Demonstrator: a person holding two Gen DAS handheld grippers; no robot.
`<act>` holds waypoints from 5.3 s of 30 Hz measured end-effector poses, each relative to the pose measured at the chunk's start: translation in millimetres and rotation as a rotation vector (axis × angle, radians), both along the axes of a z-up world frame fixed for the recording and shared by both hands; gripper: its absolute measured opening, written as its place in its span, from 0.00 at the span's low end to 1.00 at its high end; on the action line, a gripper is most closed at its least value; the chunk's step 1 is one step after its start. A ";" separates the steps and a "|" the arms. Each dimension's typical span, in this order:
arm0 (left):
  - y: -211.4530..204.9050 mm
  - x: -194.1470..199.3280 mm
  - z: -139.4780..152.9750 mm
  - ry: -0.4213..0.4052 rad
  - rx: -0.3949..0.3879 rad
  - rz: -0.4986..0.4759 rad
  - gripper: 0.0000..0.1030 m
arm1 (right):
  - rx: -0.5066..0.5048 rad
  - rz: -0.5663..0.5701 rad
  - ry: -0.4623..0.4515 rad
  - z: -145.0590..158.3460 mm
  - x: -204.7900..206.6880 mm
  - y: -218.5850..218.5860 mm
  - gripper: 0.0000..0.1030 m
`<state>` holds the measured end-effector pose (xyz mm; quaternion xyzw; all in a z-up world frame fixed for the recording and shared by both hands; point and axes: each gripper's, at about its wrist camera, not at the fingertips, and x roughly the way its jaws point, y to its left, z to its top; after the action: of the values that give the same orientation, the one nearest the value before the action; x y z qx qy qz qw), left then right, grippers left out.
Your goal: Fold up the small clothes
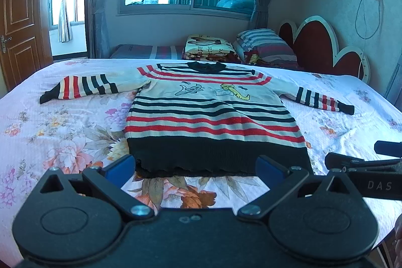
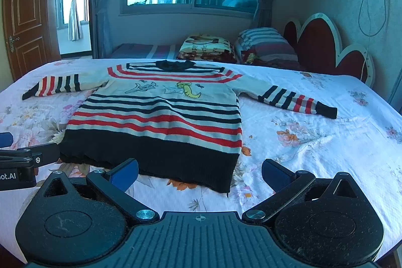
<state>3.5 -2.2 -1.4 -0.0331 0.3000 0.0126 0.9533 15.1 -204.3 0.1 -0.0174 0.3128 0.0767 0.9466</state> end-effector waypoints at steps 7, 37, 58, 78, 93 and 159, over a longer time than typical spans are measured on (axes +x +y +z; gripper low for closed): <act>0.4 -0.7 0.5 -0.002 0.001 -0.001 0.98 | 0.001 0.000 -0.003 1.5 -1.6 0.7 1.00; -0.8 -3.3 3.2 0.001 0.016 -0.006 0.99 | 0.008 0.018 -0.001 3.5 -0.7 1.4 1.00; -8.1 -0.6 -0.2 0.006 0.023 -0.014 0.98 | 0.015 0.014 0.003 0.2 -0.2 -5.5 1.00; -7.7 2.5 -4.0 0.017 0.013 -0.018 0.98 | 0.014 0.010 0.013 -2.5 2.1 -4.9 1.00; -23.7 50.2 -12.7 0.027 -0.079 -0.113 0.98 | 0.096 -0.127 0.050 -11.7 38.9 -49.8 1.00; 23.9 373.1 -88.7 0.115 0.034 0.067 0.98 | 0.537 -0.784 0.044 -145.2 352.8 -327.7 0.05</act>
<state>376.6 21.7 -90.1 -0.0263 0.3525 0.0515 0.9340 367.9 -532.1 -145.1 0.3486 0.2848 -0.2078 0.8684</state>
